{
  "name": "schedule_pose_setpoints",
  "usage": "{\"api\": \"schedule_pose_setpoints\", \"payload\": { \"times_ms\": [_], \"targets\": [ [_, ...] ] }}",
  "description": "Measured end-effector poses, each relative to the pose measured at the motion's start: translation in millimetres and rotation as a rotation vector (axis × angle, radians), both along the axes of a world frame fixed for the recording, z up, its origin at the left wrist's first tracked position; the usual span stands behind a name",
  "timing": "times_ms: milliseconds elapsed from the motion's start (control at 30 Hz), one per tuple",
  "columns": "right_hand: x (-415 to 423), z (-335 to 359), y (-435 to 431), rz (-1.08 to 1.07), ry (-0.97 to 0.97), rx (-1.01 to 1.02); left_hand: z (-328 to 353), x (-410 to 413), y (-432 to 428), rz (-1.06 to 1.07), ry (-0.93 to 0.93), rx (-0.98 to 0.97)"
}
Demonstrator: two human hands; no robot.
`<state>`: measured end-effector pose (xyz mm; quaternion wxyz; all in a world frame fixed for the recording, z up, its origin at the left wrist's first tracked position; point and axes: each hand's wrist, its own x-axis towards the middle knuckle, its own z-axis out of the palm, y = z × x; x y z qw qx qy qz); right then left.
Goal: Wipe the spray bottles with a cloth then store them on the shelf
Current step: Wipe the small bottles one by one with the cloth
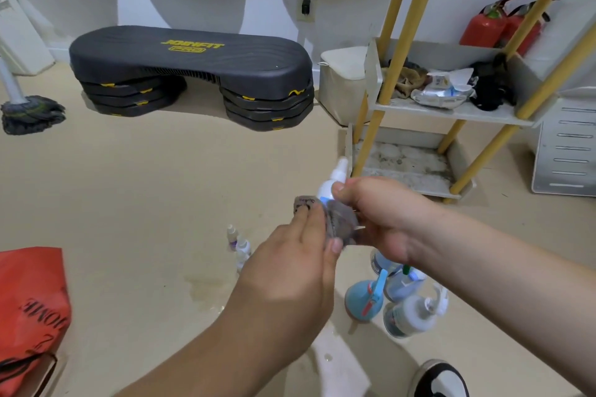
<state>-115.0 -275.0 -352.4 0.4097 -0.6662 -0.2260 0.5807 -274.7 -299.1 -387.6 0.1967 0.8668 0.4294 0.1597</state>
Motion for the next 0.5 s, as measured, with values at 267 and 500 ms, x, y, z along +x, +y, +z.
{"api": "schedule_pose_setpoints", "payload": {
  "times_ms": [267,500],
  "targets": [
    [-8.5,0.9,-9.8,0.307,-0.008,0.06,0.4,-12.9,33.9,0.309,-0.565,-0.62],
    [2.4,-7.1,-8.5,0.369,-0.148,0.171,-3.6,-23.2,43.4,0.185,-0.422,-0.337]
  ]
}}
